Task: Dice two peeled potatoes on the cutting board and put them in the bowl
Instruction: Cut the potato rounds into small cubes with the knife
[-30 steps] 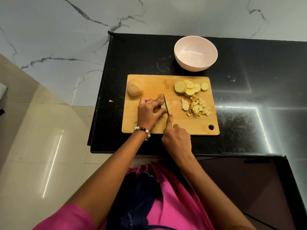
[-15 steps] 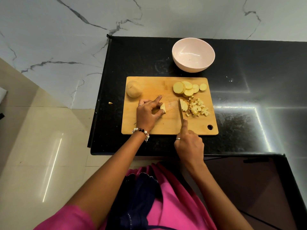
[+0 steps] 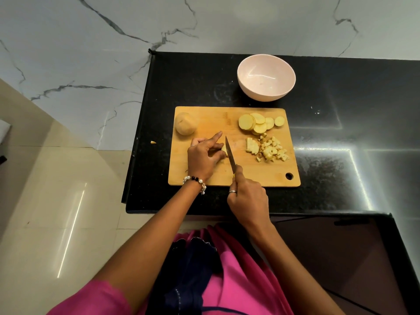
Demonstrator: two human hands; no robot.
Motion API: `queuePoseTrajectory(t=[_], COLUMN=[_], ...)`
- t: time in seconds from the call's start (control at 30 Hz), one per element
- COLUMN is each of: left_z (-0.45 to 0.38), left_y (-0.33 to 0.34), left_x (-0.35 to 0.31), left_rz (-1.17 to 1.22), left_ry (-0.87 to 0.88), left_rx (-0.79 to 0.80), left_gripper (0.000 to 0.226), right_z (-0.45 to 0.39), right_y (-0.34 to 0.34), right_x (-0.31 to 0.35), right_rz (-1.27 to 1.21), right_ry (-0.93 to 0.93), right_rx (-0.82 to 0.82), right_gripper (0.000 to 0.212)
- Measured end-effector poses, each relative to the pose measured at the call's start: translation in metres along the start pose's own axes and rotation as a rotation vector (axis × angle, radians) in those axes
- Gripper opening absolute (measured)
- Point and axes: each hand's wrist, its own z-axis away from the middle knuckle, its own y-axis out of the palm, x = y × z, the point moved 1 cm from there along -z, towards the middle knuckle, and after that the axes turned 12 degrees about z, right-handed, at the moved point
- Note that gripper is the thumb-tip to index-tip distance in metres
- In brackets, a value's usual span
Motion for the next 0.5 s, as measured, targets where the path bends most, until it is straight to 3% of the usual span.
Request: queuePoseTrajectory(t=[0.5], left_z=[-0.003], left_y=[0.0], left_x=[0.001], left_rz=[0.052], left_ry=[-0.04], left_rx=[0.006], left_gripper=[0.057], right_z=[-0.019], right_y=[0.008], right_x=[0.014], right_rz=[0.328], right_ry=[-0.118], right_rx=[0.05], right_gripper=[0.064])
